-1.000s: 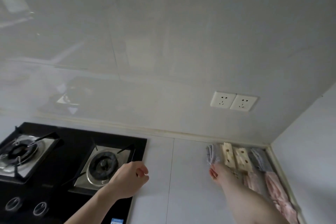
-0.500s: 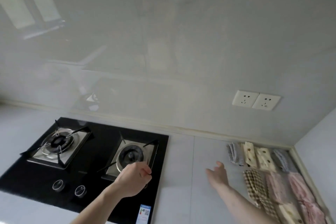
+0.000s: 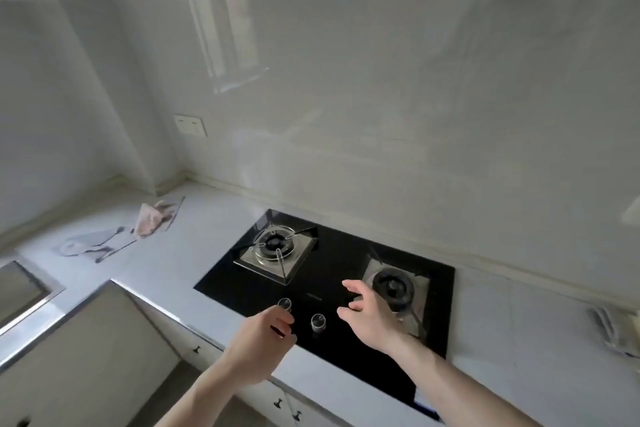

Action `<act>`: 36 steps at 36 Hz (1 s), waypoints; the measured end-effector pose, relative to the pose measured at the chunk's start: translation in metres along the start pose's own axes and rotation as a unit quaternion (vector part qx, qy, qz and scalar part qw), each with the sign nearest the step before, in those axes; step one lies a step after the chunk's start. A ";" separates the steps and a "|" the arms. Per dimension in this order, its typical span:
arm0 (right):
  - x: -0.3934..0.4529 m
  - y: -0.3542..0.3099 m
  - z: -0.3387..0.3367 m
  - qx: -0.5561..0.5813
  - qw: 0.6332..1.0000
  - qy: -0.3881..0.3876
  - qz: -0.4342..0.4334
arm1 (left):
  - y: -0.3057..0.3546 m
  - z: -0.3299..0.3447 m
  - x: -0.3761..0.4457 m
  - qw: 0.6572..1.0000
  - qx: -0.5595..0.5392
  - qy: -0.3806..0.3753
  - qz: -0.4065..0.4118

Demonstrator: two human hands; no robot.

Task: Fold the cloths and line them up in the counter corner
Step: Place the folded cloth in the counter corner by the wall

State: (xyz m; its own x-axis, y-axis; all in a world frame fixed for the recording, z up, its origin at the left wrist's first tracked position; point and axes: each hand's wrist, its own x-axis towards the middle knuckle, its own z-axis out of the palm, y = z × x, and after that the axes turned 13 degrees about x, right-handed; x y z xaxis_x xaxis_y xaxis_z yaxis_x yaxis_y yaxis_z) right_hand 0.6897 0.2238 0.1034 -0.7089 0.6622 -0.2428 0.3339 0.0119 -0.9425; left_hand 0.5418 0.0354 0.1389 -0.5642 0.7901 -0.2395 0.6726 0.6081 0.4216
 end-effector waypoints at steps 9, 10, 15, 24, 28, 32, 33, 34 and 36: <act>-0.002 -0.068 0.147 -0.025 0.992 -0.112 -0.050 | -0.142 -0.054 -0.062 0.994 -0.028 0.076 -0.070; -0.001 -0.073 0.156 -0.032 0.991 -0.119 -0.056 | -0.151 -0.059 -0.064 0.993 -0.034 0.085 -0.076; 0.016 -0.104 0.219 -0.065 0.982 -0.156 -0.081 | -0.213 -0.086 -0.072 0.986 -0.050 0.121 -0.106; 0.086 -0.136 0.332 -0.064 0.972 -0.209 -0.083 | -0.317 -0.135 -0.055 0.976 -0.050 0.150 -0.152; 0.122 -0.148 0.382 -0.056 0.970 -0.223 -0.075 | -0.370 -0.164 -0.038 0.971 -0.043 0.148 -0.182; 0.160 -0.161 0.426 -0.064 0.967 -0.232 -0.079 | -0.416 -0.196 -0.014 0.968 -0.034 0.152 -0.197; 0.170 -0.165 0.435 -0.068 0.966 -0.234 -0.082 | -0.426 -0.204 -0.009 0.967 -0.032 0.156 -0.199; 0.180 -0.169 0.444 -0.071 0.966 -0.234 -0.082 | -0.435 -0.211 -0.003 0.966 -0.031 0.156 -0.204; 0.197 -0.175 0.458 -0.080 0.966 -0.232 -0.083 | -0.453 -0.220 0.007 0.964 -0.036 0.151 -0.215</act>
State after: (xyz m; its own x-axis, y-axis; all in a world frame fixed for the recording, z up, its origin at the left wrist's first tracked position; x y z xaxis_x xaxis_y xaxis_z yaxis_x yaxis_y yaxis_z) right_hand 0.2069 0.0088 0.1153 -0.9503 0.2355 -0.2036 0.2579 0.2290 -0.9386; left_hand 0.1277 -0.2515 0.1385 -0.9048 0.4003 -0.1449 0.3158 0.8594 0.4021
